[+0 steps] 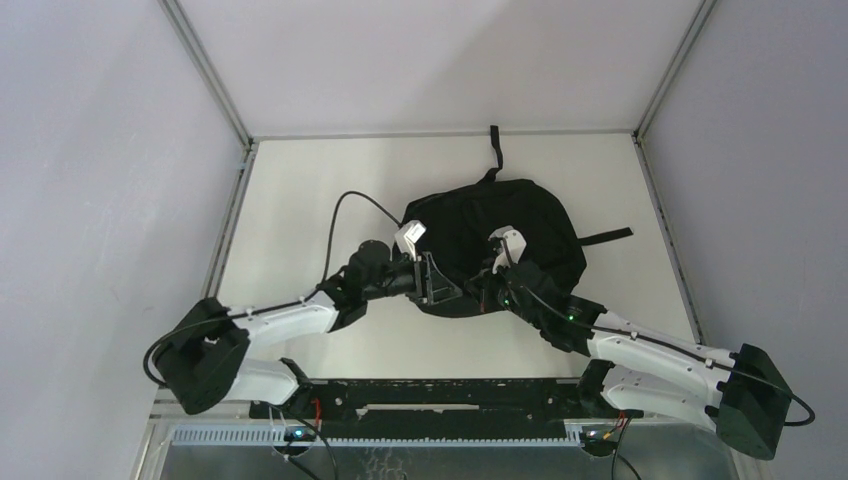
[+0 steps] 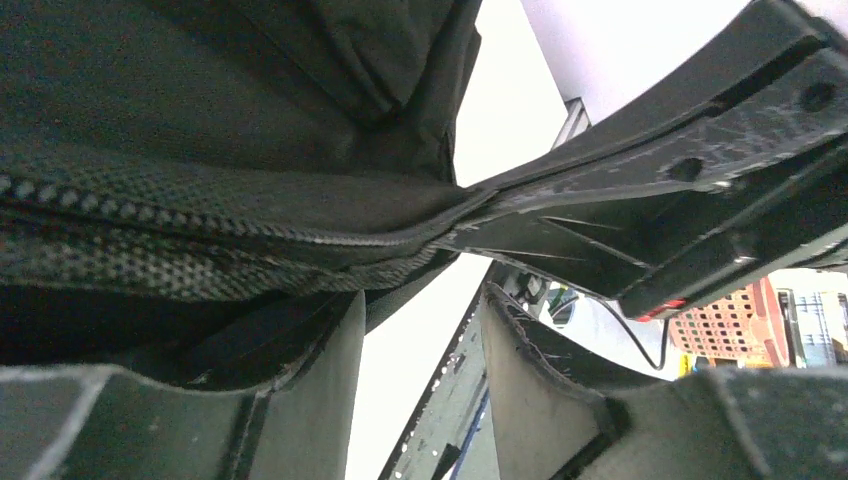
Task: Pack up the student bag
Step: Adjust the student bag at the center of the board.
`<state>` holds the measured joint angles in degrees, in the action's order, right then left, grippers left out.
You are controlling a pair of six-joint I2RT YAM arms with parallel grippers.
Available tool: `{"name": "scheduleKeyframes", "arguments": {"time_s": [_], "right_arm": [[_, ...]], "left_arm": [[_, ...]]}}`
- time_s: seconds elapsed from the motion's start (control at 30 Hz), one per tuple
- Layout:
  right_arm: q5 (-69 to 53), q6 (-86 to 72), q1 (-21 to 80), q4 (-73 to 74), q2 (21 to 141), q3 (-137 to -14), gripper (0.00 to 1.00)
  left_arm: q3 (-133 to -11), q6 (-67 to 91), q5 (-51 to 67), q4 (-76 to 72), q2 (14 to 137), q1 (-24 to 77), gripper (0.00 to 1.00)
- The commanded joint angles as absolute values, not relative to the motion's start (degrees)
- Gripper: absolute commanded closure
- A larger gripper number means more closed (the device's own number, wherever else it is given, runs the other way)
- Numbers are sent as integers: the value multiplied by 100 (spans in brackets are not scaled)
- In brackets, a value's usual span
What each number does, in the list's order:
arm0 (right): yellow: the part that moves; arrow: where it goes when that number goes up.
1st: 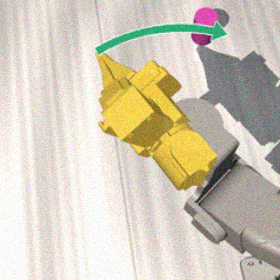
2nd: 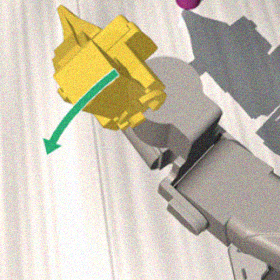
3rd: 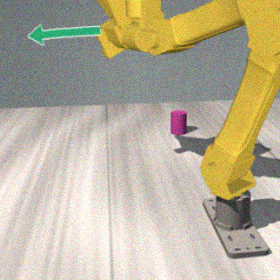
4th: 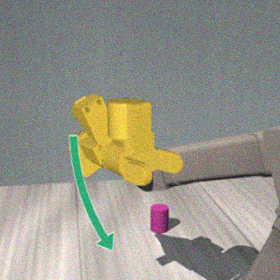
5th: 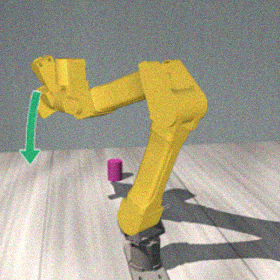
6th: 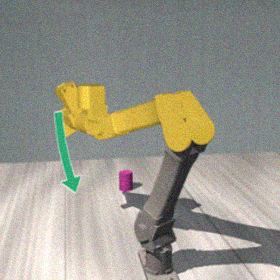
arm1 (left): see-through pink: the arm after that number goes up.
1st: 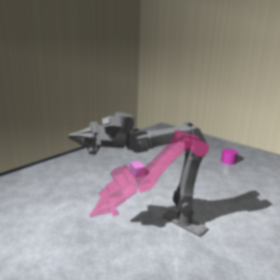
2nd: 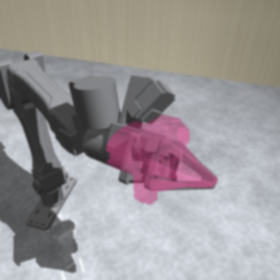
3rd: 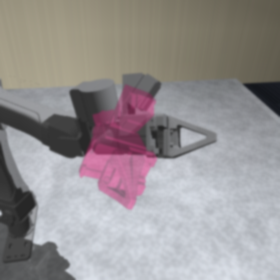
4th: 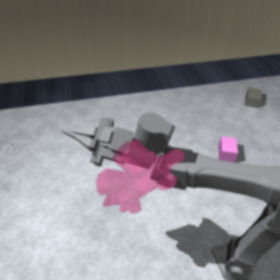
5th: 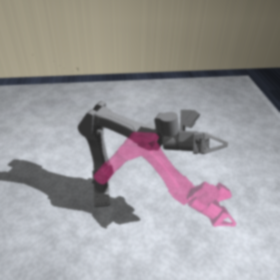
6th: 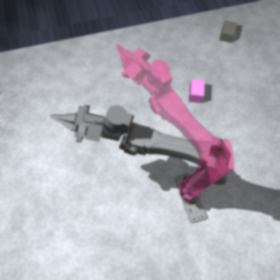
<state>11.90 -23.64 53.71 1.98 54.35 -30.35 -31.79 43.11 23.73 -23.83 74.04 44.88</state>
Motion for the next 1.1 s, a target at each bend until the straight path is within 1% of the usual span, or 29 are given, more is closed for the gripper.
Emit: {"name": "scheduleKeyframes", "arguments": {"time_s": [0.0, 0.17, 0.3, 0.5, 0.8, 0.93, 1.07], "right_arm": [[1211, -2549, 5397, -230, 5303, -3094, 100], [1169, -2647, 5340, -286, 5430, -3094, 100], [1096, -2812, 5311, -422, 5606, -3094, 100], [998, -2962, 5274, -476, 5658, -3094, 100], [989, -2929, 5224, -413, 5563, -3094, 100], [959, -2931, 5212, -429, 5571, -3094, 100], [949, -2912, 5212, -427, 5582, -3094, 100]], "left_arm": [[-2982, 4376, 2606, -3165, 7698, 4508, 49], [-3162, 4412, 3383, -3228, 8165, 4585, 50], [-3310, 4399, 3651, -3356, 8583, 4691, 50], [-3325, 4724, 3732, -4166, 9038, 4690, 51], [-3421, 4720, 3428, -4552, 9383, 4693, 52], [-3489, 4781, 3504, -4733, 9567, 4689, 57], [-3464, 4923, 3527, -4948, 9621, 4693, 69]]}}
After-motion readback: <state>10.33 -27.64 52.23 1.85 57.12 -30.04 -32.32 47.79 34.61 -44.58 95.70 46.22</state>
